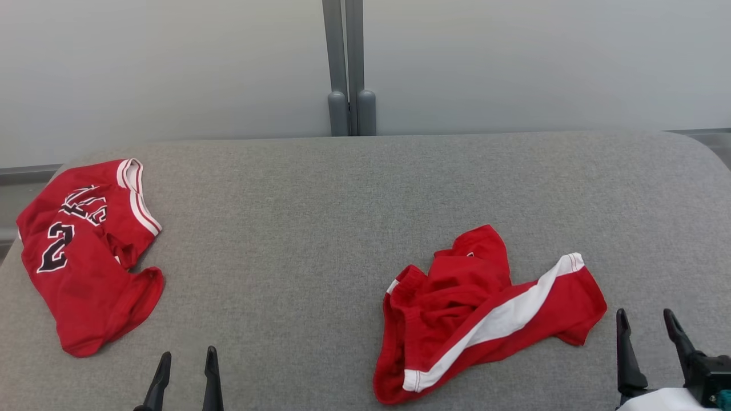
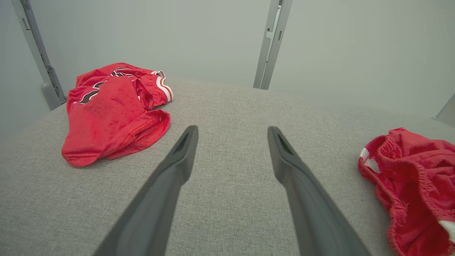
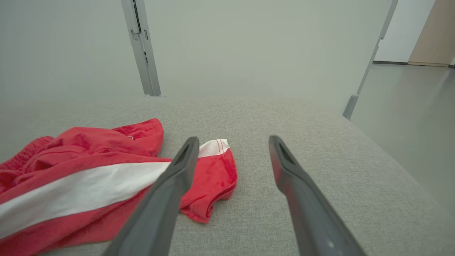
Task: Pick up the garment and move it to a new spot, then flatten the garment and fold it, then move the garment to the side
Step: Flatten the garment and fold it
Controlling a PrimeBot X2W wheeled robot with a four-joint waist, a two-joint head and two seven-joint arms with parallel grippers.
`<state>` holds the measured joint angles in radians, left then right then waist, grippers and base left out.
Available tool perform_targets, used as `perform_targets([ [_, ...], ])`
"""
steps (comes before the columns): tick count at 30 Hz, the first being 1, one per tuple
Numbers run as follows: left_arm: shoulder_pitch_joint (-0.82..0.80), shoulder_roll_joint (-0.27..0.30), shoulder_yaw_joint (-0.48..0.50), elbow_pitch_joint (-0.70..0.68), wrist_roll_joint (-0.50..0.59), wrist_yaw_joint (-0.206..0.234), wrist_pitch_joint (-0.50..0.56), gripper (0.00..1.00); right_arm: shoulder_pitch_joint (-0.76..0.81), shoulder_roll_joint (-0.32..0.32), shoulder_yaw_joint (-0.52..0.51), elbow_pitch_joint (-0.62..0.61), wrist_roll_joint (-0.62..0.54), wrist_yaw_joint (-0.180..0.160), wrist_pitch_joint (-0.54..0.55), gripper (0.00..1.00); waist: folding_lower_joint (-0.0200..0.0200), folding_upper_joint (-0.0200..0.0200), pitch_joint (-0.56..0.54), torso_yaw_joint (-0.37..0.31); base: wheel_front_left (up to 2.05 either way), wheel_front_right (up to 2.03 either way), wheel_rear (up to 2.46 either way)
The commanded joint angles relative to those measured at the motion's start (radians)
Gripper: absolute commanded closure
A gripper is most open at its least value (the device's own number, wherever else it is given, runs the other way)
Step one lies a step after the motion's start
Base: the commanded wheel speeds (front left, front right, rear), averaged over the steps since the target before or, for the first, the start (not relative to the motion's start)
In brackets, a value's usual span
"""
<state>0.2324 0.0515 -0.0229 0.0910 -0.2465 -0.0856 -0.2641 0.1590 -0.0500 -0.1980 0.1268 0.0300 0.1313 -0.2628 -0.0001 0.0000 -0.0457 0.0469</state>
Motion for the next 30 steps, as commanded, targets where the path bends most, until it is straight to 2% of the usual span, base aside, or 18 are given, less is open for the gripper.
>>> perform_targets([
  [1, -0.006, 0.000, -0.008, 0.010, -0.012, 0.001, 0.000, 0.00, -0.011, -0.001, 0.009, 0.030, 0.006, -0.001, -0.003, 0.00, 0.0001, 0.0000, 0.005, -0.004, 0.00, 0.00, 0.00],
  [3, -0.015, 0.000, -0.041, 0.021, -0.060, 0.005, 0.000, 0.00, -0.051, -0.002, 0.019, 0.093, 0.017, -0.001, -0.003, 0.00, 0.0001, 0.0000, 0.011, -0.008, 0.00, 0.00, 0.00],
  [5, -0.038, -0.001, -0.105, 0.037, -0.075, -0.005, 0.039, 0.00, -0.117, -0.035, 0.052, 0.174, 0.038, -0.001, 0.020, 0.00, 0.0001, 0.0000, 0.019, -0.007, 0.00, 0.00, 0.00],
  [6, -0.065, 0.001, -0.154, 0.017, -0.088, -0.013, 0.141, 0.00, -0.190, -0.087, 0.103, 0.223, 0.053, -0.001, 0.093, 0.00, 0.0001, 0.0000, 0.030, -0.002, 0.00, 0.00, 0.00],
  [11, -0.106, 0.007, -0.290, -0.139, -0.163, -0.033, 0.455, 0.00, -0.375, -0.190, 0.179, 0.290, 0.097, -0.001, 0.375, 0.00, 0.0001, 0.0000, 0.092, 0.023, 0.00, 0.00, 0.00],
  [16, -0.146, 0.029, -0.402, -0.260, -0.237, -0.042, 0.646, 0.00, -0.509, -0.238, 0.201, 0.329, 0.086, -0.001, 0.577, 0.00, 0.0001, 0.0000, 0.175, 0.067, 0.00, 0.00, 0.00],
  [22, -0.193, 0.028, -0.491, -0.248, -0.280, -0.045, 0.714, 0.00, -0.551, -0.245, 0.218, 0.370, 0.113, -0.001, 0.700, 0.00, 0.0001, 0.0000, 0.226, 0.099, 0.00, 0.00, 0.00],
  [30, -0.228, 0.044, -0.546, -0.210, -0.287, -0.045, 0.735, 0.00, -0.540, -0.257, 0.217, 0.358, 0.114, -0.001, 0.711, 0.00, 0.0001, 0.0000, 0.247, 0.086, 0.00, 0.00, 0.00],
])
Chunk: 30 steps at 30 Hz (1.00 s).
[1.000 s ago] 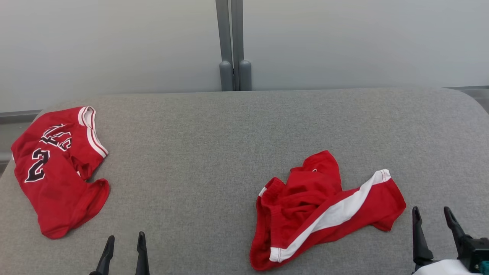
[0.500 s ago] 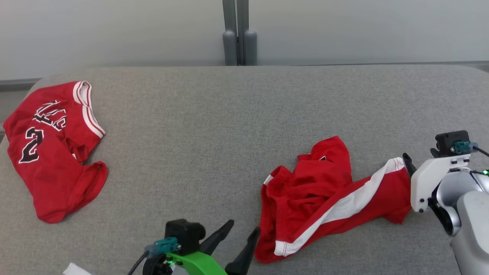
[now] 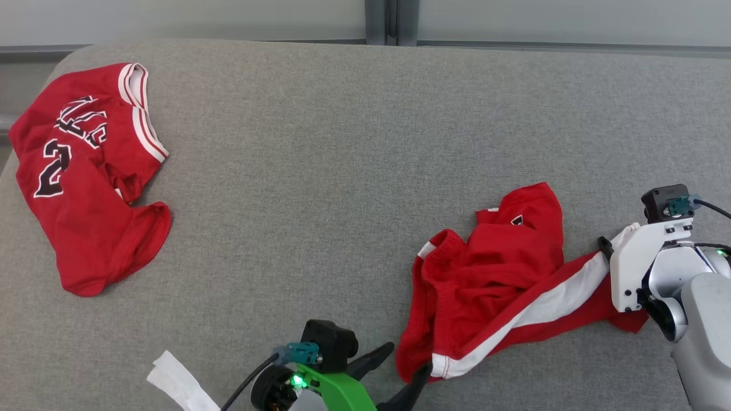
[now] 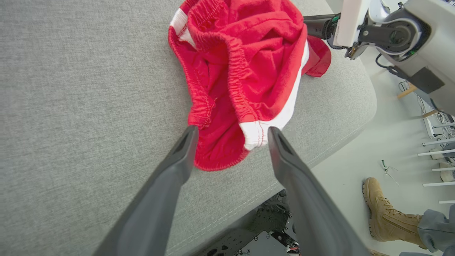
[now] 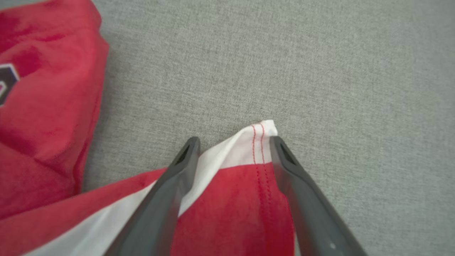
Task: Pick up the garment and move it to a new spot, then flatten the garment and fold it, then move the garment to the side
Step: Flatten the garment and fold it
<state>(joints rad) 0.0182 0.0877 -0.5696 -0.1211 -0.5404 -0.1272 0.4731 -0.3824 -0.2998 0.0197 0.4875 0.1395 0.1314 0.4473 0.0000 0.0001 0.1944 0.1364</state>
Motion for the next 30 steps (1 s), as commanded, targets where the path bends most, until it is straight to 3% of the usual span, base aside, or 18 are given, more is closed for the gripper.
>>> perform_targets([
  [1, -0.019, 0.009, -0.003, 0.007, 0.008, -0.004, -0.002, 0.00, -0.005, -0.009, 0.000, -0.005, 0.003, -0.001, 0.003, 0.00, 0.0000, -0.0001, 0.010, -0.007, 0.00, 0.00, 0.00],
  [21, -0.095, 0.019, -0.094, 0.100, -0.065, -0.005, -0.017, 0.00, -0.045, -0.004, 0.023, -0.010, -0.010, -0.001, 0.025, 0.00, 0.0000, -0.0001, 0.069, -0.027, 0.00, 0.00, 0.00],
  [22, -0.102, 0.019, -0.099, 0.111, -0.071, -0.005, -0.018, 0.07, -0.046, -0.003, 0.026, -0.009, -0.009, -0.001, 0.025, 0.00, 0.0000, -0.0001, 0.072, -0.028, 0.00, 0.00, 0.00],
  [23, -0.106, 0.021, -0.104, 0.118, -0.074, -0.005, -0.022, 0.25, -0.045, -0.004, 0.027, -0.008, -0.010, -0.001, 0.025, 0.00, 0.0000, -0.0001, 0.073, -0.029, 0.00, 0.00, 0.00],
  [24, -0.112, 0.022, -0.108, 0.126, -0.078, -0.005, -0.028, 0.67, -0.043, -0.005, 0.032, -0.004, -0.009, -0.001, 0.029, 0.00, 0.0000, -0.0001, 0.074, -0.031, 0.00, 0.00, 0.00],
  [25, -0.115, 0.022, -0.111, 0.134, -0.083, -0.005, -0.033, 0.94, -0.041, -0.005, 0.034, -0.002, -0.005, -0.001, 0.031, 0.00, 0.0000, -0.0001, 0.073, -0.032, 0.00, 0.00, 0.00],
  [26, -0.121, 0.028, -0.121, 0.144, -0.084, -0.005, -0.035, 1.00, -0.039, -0.005, 0.035, 0.001, 0.000, -0.001, 0.036, 0.03, 0.0000, -0.0001, 0.072, -0.034, 0.00, 0.00, 0.00],
  [27, -0.123, 0.031, -0.125, 0.149, -0.087, -0.005, -0.042, 1.00, -0.036, -0.007, 0.040, 0.001, 0.002, -0.001, 0.037, 0.22, 0.0000, -0.0001, 0.070, -0.036, 0.00, 0.00, 0.00],
  [28, -0.122, 0.034, -0.127, 0.156, -0.094, -0.005, -0.046, 1.00, -0.032, -0.006, 0.040, 0.002, 0.010, -0.001, 0.039, 0.61, 0.0000, -0.0001, 0.065, -0.039, 0.00, 0.00, 0.00],
  [29, -0.122, 0.037, -0.132, 0.161, -0.099, -0.005, -0.051, 1.00, -0.027, -0.006, 0.039, 0.004, 0.017, -0.001, 0.046, 0.70, 0.0000, -0.0001, 0.062, -0.041, 0.00, 0.00, 0.00],
  [30, -0.123, 0.036, -0.132, 0.167, -0.105, -0.005, -0.056, 1.00, -0.021, -0.005, 0.043, 0.004, 0.026, -0.001, 0.053, 0.92, 0.0000, -0.0001, 0.058, -0.044, 0.00, 0.00, 0.00],
])
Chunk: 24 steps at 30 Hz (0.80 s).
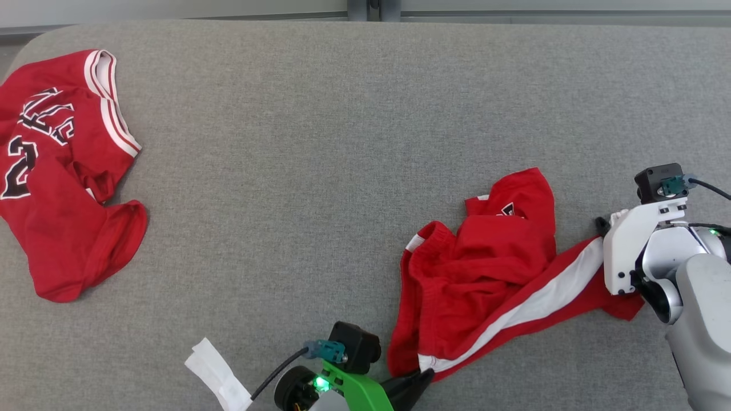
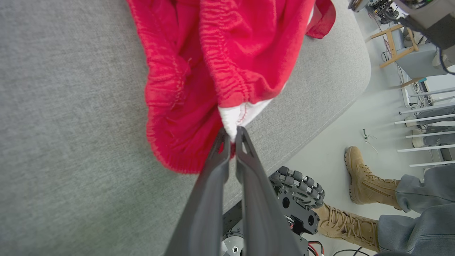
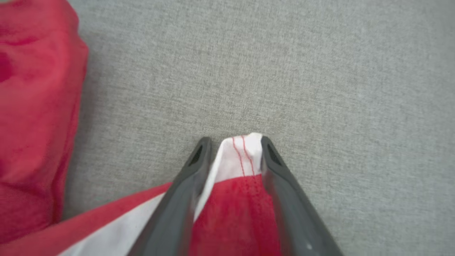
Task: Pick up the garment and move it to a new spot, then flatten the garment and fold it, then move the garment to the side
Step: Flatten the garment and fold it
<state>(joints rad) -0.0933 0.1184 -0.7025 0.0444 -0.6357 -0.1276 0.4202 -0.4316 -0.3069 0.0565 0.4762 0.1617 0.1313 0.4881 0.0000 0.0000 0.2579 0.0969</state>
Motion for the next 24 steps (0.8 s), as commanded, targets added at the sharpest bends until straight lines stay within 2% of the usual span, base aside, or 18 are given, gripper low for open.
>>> perform_targets([
  [1, -0.012, 0.007, 0.001, 0.006, -0.014, -0.004, -0.009, 1.00, 0.033, 0.002, 0.010, 0.013, 0.013, -0.001, 0.019, 1.00, 0.0000, 0.0000, -0.008, -0.007, 0.00, 0.00, 0.00],
  [6, -0.015, 0.013, 0.014, 0.007, -0.022, -0.001, -0.033, 1.00, 0.055, -0.002, 0.023, -0.035, 0.090, -0.001, 0.030, 1.00, 0.0000, 0.0000, -0.033, -0.020, 0.00, 0.00, 0.00],
  [11, -0.011, 0.014, 0.071, -0.073, -0.048, 0.027, -0.064, 1.00, 0.085, -0.021, -0.014, -0.197, 0.207, -0.001, 0.012, 1.00, 0.0000, 0.0000, -0.063, -0.027, 0.00, 0.00, 0.00],
  [13, -0.013, 0.029, 0.096, -0.127, -0.061, 0.039, -0.059, 1.00, 0.120, -0.017, -0.041, -0.308, 0.295, -0.001, 0.029, 1.00, 0.0000, 0.0000, -0.081, -0.030, 0.00, 0.00, 0.00],
  [16, -0.008, 0.061, 0.149, -0.237, -0.088, 0.063, -0.044, 1.00, 0.193, -0.047, -0.119, -0.536, 0.430, -0.001, 0.077, 1.00, 0.0000, 0.0000, -0.092, -0.042, 0.00, 0.00, 0.00],
  [21, -0.005, 0.135, 0.236, -0.455, -0.137, 0.098, 0.017, 1.00, 0.295, -0.066, -0.338, -0.887, 0.564, 0.000, 0.170, 1.00, 0.0000, 0.0000, -0.080, -0.082, 0.00, 0.00, 0.00],
  [24, -0.052, 0.171, 0.284, -0.578, -0.177, 0.110, 0.076, 1.00, 0.274, -0.058, -0.438, -1.016, 0.641, -0.001, 0.227, 1.00, 0.0000, 0.0000, -0.044, -0.105, 0.00, 0.00, 0.00],
])
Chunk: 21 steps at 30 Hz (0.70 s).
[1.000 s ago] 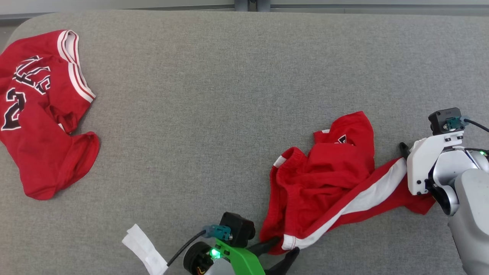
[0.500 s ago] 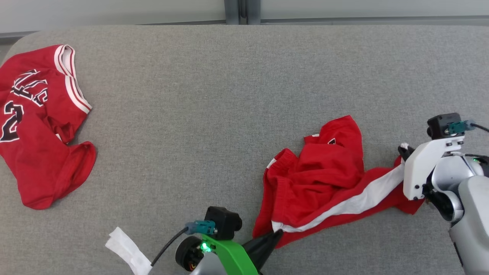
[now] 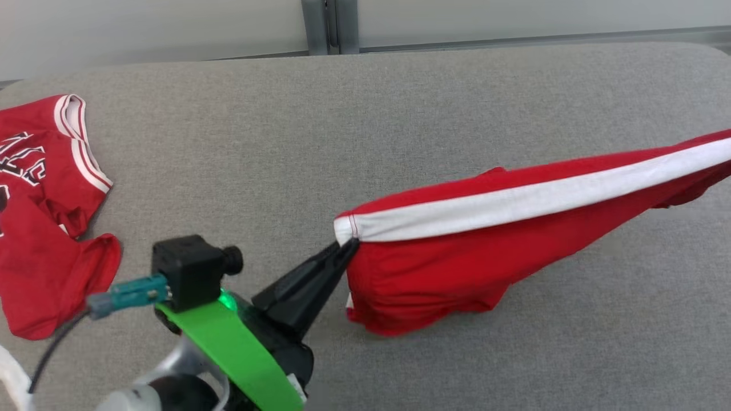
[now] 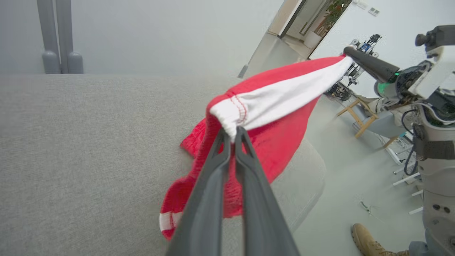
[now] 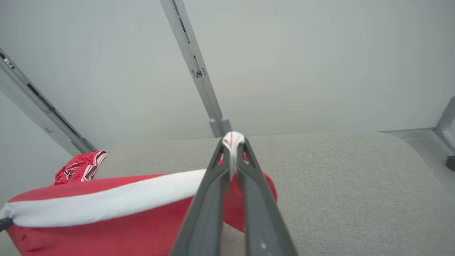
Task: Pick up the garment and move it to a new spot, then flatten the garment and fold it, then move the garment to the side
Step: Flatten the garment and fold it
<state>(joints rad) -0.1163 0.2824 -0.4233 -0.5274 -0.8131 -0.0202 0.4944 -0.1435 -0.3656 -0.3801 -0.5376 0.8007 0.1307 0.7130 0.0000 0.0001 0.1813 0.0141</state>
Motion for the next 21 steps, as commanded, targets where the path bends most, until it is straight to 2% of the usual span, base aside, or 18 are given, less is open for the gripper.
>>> perform_targets([
  [1, -0.060, 0.021, 0.029, -0.040, -0.017, 0.008, 0.026, 1.00, -0.036, -0.005, -0.033, -0.033, 0.020, 0.000, 0.026, 1.00, 0.0000, -0.0001, 0.052, -0.027, 0.00, 0.00, 0.00],
  [4, -0.181, 0.041, 0.081, -0.090, -0.056, 0.020, 0.096, 1.00, -0.124, -0.022, -0.082, -0.069, 0.038, 0.000, 0.092, 1.00, 0.0000, -0.0001, 0.114, -0.026, 0.00, 0.00, 0.00],
  [8, -0.431, 0.078, 0.167, -0.029, -0.059, 0.033, 0.172, 1.00, -0.339, -0.043, -0.031, -0.028, -0.004, 0.000, 0.184, 1.00, 0.0000, -0.0001, 0.224, -0.019, 0.00, 0.00, 0.00],
  [12, -0.707, 0.099, 0.201, 0.154, -0.033, 0.027, 0.225, 1.00, -0.637, -0.041, 0.068, 0.120, -0.134, -0.001, 0.274, 1.00, 0.0000, -0.0001, 0.360, 0.005, 0.00, 0.00, 0.00],
  [15, -0.932, 0.099, 0.196, 0.331, 0.008, 0.006, 0.239, 1.00, -0.904, -0.021, 0.151, 0.272, -0.283, -0.001, 0.311, 1.00, 0.0000, -0.0001, 0.473, 0.028, 0.00, 0.00, 0.00],
  [18, -1.125, 0.101, 0.176, 0.526, 0.091, -0.027, 0.192, 1.00, -1.131, 0.022, 0.228, 0.421, -0.441, -0.001, 0.265, 1.00, 0.0000, -0.0001, 0.547, 0.040, 0.00, 0.00, 0.00],
  [21, -1.291, 0.085, 0.161, 0.731, 0.184, -0.039, 0.089, 1.00, -1.341, 0.110, 0.250, 0.595, -0.610, -0.002, 0.091, 1.00, 0.0000, -0.0001, 0.578, 0.035, 0.00, 0.00, 0.00],
])
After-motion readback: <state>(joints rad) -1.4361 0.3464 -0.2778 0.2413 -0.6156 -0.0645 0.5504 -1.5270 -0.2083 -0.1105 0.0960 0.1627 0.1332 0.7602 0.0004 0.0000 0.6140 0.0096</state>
